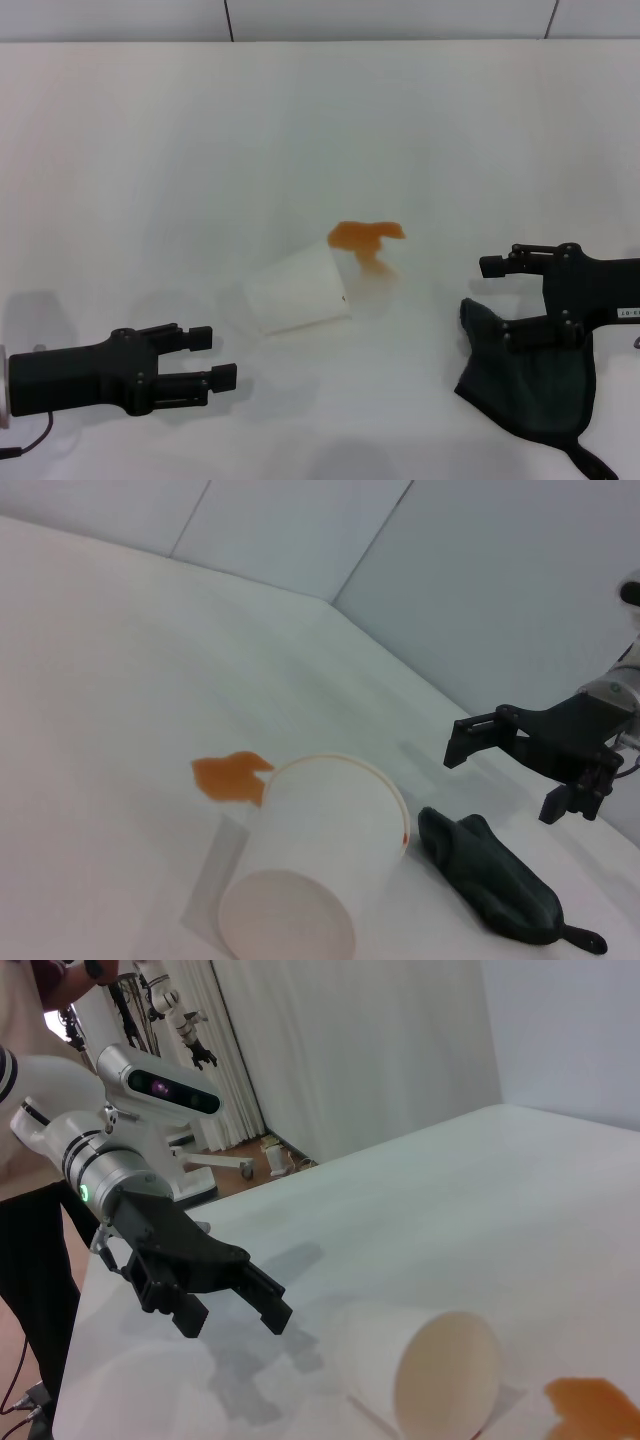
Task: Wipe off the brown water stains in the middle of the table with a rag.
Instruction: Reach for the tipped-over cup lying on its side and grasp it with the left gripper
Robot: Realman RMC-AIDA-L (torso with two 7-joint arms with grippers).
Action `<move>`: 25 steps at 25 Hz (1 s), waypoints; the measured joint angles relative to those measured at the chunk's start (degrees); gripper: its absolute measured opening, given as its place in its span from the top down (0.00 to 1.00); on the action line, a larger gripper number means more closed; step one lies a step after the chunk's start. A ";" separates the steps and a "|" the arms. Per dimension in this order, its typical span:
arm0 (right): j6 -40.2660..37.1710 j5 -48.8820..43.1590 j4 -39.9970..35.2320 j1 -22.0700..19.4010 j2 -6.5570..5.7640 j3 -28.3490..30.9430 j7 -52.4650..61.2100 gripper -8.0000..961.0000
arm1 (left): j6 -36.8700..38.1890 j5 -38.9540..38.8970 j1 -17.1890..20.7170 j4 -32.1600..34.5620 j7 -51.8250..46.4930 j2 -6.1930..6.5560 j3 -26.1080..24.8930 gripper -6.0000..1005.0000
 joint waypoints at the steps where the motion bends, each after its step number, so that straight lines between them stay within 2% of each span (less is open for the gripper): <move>1: 0.00 0.00 0.00 0.01 0.00 0.00 0.00 0.10 | 0.00 0.00 0.04 -0.01 0.00 0.00 0.00 0.16; 23: 0.00 -0.16 0.07 0.01 0.00 0.27 -0.05 0.10 | 0.80 0.00 0.04 -0.01 -0.18 -0.03 0.00 0.16; 25: 0.00 -0.16 0.09 0.00 0.00 0.33 -0.05 0.10 | 3.12 0.47 0.10 -0.42 -0.93 0.45 0.00 0.16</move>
